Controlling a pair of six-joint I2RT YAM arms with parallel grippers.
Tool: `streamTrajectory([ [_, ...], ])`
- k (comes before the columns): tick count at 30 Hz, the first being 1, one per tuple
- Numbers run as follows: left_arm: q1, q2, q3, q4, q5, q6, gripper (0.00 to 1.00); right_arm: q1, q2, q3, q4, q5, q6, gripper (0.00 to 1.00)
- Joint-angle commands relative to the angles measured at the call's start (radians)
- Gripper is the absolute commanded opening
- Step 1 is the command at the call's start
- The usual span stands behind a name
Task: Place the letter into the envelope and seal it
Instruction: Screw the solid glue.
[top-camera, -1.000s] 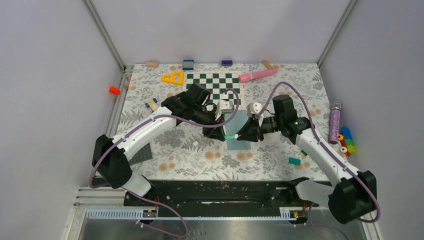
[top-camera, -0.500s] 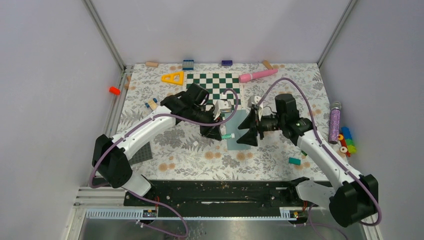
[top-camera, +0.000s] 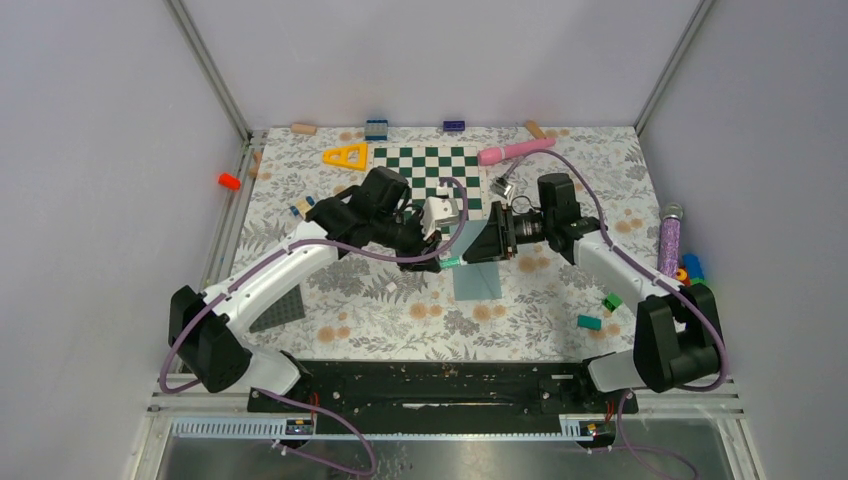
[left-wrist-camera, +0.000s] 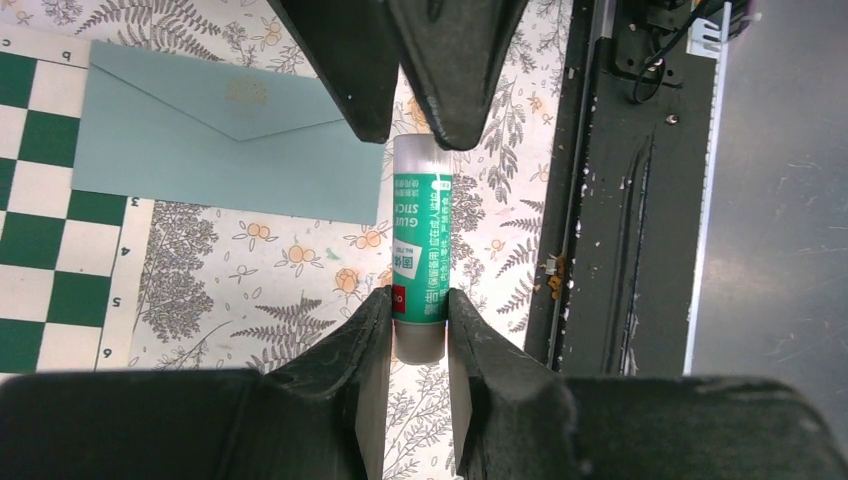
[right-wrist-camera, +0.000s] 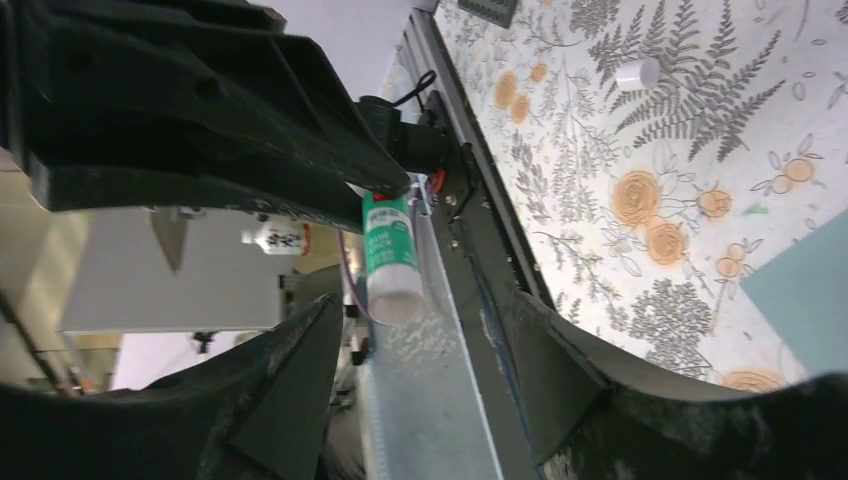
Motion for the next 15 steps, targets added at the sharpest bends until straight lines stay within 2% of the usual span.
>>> streamTrajectory([
  [1,-0.022,-0.026,-0.020,0.063,-0.065,0.007,0.00,-0.005,0.032,-0.010,0.198,-0.080,0.269,0.66],
  [5,-0.025,-0.026,-0.022,0.071,-0.086,0.006,0.00,-0.005,0.047,-0.034,0.275,-0.081,0.352,0.53],
  [7,-0.025,-0.026,-0.022,0.073,-0.092,0.006,0.00,-0.005,0.052,-0.040,0.281,-0.078,0.359,0.50],
  [15,-0.025,-0.030,-0.029,0.084,-0.107,0.000,0.00,-0.005,0.043,-0.056,0.236,-0.058,0.323,0.50],
])
